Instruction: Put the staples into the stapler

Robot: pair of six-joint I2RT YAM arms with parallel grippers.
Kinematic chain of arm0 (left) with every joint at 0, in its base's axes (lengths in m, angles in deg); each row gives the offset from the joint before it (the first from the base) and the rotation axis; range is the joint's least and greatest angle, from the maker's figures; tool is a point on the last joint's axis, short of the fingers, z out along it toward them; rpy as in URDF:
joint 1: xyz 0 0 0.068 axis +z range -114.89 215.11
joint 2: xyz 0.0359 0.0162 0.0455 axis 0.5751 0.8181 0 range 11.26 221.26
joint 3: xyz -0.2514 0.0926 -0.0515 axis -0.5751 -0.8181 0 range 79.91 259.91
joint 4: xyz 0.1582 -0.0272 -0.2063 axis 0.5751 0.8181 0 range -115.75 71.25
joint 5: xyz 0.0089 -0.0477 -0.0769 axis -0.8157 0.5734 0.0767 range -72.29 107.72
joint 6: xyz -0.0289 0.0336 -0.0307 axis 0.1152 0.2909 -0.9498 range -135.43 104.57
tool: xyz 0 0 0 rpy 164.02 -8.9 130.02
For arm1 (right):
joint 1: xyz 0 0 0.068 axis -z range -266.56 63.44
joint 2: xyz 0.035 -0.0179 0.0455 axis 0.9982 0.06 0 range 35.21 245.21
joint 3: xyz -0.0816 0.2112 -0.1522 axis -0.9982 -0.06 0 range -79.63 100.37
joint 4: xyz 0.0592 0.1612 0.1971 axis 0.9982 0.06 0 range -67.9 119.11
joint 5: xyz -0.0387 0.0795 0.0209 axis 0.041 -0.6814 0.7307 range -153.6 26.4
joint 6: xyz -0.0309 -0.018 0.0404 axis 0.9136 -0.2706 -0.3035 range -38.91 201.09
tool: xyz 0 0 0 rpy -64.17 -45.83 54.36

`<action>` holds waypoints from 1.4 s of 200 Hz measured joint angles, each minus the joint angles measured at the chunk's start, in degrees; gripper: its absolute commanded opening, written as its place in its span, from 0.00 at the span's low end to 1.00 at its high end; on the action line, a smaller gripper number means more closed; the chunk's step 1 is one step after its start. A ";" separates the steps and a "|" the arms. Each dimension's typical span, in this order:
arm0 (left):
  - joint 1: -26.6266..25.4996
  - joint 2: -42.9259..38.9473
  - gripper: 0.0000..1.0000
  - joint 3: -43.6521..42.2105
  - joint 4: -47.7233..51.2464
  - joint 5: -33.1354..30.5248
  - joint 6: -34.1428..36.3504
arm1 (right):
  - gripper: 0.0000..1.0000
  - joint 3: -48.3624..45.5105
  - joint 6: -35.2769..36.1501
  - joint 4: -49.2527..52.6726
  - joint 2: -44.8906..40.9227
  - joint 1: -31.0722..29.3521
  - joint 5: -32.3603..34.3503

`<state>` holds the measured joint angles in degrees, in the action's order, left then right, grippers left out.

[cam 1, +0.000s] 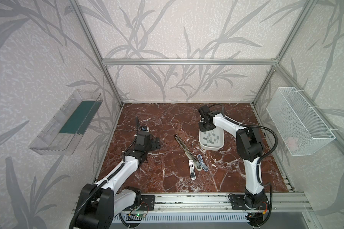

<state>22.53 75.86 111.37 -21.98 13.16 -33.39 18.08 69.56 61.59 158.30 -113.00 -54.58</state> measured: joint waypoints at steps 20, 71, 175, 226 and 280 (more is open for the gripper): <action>0.00 0.00 1.00 0.00 0.00 0.11 0.00 | 0.31 0.35 0.90 0.04 0.76 0.00 0.13; 0.00 0.00 0.99 0.00 0.00 0.15 0.00 | 0.30 1.18 2.19 0.09 3.85 0.00 0.20; 0.00 0.00 0.99 0.00 0.00 0.15 0.00 | 0.23 2.73 2.38 0.07 5.68 0.04 0.04; 0.02 0.00 0.99 0.00 -0.02 0.24 -0.02 | 0.20 2.73 1.75 -0.02 5.77 0.04 -0.61; 0.07 0.00 0.99 0.00 -0.39 0.57 -0.04 | 0.12 2.69 0.17 -0.22 5.77 0.04 -2.08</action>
<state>22.60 75.86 111.37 -22.37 13.73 -33.43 20.77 69.73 61.37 164.07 -112.95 -56.66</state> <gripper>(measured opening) 0.994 0.136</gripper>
